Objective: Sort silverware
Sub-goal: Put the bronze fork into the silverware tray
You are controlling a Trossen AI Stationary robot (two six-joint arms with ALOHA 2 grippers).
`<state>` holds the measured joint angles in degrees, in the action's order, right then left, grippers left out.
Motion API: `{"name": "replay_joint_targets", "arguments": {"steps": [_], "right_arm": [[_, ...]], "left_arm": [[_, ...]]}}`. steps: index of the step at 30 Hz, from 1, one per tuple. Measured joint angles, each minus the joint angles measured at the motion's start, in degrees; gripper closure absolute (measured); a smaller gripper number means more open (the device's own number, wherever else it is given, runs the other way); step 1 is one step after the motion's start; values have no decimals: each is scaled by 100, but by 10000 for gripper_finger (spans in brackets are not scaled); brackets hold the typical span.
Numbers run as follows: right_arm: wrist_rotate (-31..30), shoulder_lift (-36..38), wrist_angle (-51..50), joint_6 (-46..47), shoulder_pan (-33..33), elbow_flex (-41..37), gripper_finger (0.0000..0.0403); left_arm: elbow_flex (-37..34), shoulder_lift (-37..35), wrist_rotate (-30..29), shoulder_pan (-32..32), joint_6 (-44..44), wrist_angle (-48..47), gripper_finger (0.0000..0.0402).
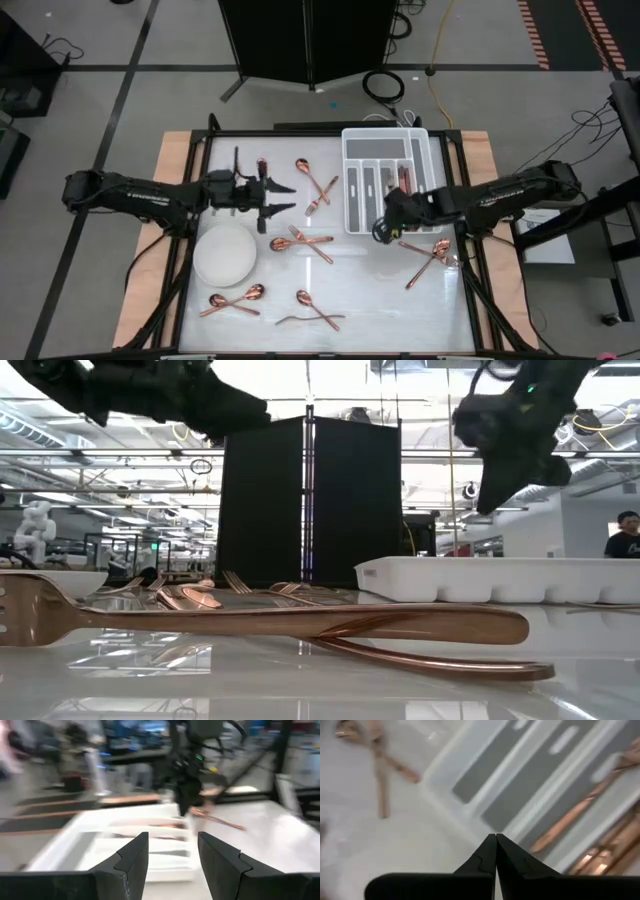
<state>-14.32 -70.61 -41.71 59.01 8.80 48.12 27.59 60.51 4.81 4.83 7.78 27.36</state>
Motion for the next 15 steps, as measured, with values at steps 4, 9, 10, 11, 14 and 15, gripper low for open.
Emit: {"name": "replay_joint_targets", "arguments": {"steps": [4,9,10,11,14,15], "right_arm": [[-8,0,126,540,399,0,403],[115,0,116,1332,985,0,403],[119,0,116,1522,1096,0,403],[126,0,119,1722,1200,0,403],[154,-32,210,2205,1457,0,403],[141,-67,310,2278,1504,0,403]], "left_arm": [[0,-32,615,391,-101,-662,230],[-2,-156,827,539,86,-1522,230],[-2,-198,963,539,153,-1556,230],[-2,-251,1137,538,199,-1574,230],[-2,-445,1634,532,404,-1755,230],[-2,-521,1688,536,481,-1886,230]]}}
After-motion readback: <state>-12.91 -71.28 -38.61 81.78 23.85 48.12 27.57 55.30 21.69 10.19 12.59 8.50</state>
